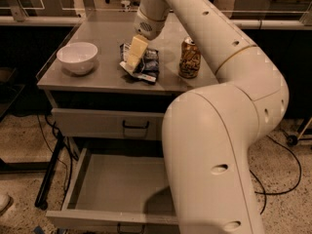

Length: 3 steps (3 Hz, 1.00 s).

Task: Place blue chip bag into middle drawer

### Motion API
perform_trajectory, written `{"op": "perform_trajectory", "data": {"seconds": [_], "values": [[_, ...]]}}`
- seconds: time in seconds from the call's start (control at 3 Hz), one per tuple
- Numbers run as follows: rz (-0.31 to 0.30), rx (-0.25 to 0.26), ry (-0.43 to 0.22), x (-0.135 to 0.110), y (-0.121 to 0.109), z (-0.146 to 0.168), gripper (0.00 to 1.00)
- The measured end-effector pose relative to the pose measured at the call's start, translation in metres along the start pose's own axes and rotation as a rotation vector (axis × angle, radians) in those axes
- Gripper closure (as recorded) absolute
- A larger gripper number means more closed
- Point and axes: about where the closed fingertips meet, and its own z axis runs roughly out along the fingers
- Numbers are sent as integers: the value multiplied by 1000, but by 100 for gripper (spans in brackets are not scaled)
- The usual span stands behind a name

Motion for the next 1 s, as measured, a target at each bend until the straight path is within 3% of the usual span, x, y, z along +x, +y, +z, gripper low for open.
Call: {"op": "perform_trajectory", "data": {"seconds": [0.67, 1.0], "values": [[56, -61, -59, -7, 15, 27, 0], [56, -64, -60, -8, 16, 29, 0]]}}
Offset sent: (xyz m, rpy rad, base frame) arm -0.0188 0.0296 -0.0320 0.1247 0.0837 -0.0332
